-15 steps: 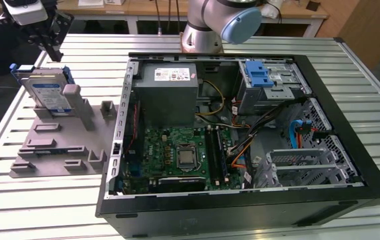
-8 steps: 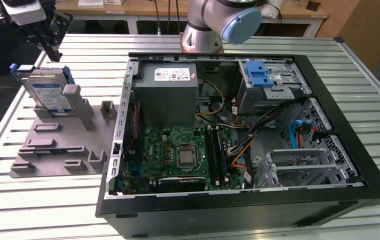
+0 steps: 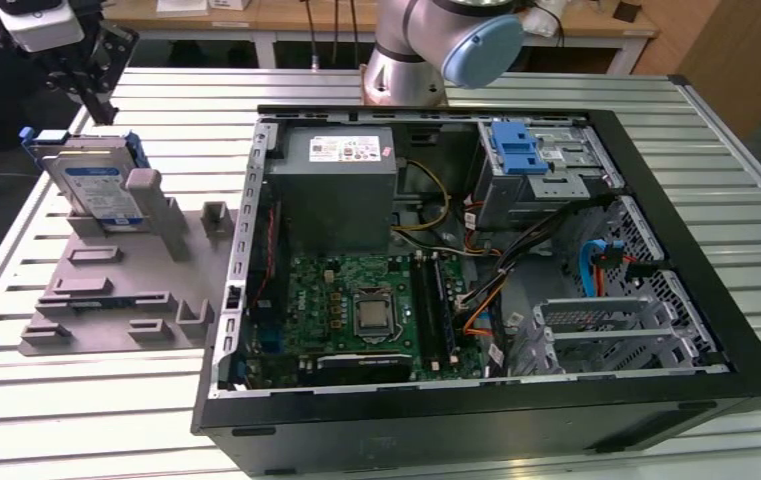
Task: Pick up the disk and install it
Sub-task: 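Reach for the disk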
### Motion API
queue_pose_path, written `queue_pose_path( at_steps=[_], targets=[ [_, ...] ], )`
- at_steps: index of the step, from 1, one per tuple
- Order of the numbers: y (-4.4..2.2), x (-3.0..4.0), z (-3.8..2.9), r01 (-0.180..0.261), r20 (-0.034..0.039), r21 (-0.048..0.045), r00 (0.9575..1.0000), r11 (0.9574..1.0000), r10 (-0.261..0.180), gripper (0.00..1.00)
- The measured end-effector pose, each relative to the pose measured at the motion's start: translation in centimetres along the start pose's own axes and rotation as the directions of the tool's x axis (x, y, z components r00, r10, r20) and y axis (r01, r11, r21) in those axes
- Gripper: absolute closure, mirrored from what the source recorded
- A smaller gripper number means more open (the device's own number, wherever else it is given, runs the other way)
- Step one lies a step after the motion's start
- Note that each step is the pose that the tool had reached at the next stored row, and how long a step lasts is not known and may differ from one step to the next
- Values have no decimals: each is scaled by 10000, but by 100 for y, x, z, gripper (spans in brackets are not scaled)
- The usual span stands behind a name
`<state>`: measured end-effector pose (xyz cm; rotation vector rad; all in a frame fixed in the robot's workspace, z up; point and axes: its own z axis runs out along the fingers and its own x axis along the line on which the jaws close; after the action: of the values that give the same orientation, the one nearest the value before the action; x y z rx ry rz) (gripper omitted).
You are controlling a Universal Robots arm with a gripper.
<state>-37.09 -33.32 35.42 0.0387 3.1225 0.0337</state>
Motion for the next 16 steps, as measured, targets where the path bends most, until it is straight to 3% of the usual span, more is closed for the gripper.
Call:
queue_pose_path(
  at_steps=[4,16],
  targets=[
    [-1,33,1,22,1,0,10000,10000,-22,89],
    [14,232,11,33,0,0,10000,10000,-33,89]
  ],
)
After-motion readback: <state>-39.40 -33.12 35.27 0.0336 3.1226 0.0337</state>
